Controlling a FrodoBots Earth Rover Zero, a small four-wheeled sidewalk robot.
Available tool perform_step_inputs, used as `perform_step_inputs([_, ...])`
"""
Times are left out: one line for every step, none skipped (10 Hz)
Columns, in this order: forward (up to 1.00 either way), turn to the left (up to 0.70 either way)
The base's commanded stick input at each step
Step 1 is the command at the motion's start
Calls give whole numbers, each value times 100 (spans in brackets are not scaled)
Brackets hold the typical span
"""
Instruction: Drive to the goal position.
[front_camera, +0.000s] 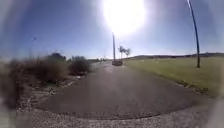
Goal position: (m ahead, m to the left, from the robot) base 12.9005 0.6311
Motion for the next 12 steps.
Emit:
perform_step_inputs([70,0])
perform_step_inputs([70,0])
perform_step_inputs([70,29])
perform_step_inputs([70,32])
perform_step_inputs([70,35])
perform_step_inputs([70,35])
perform_step_inputs([70,0])
perform_step_inputs([70,0])
perform_step_inputs([70,0])
perform_step_inputs([70,0])
perform_step_inputs([70,0])
perform_step_inputs([70,0])
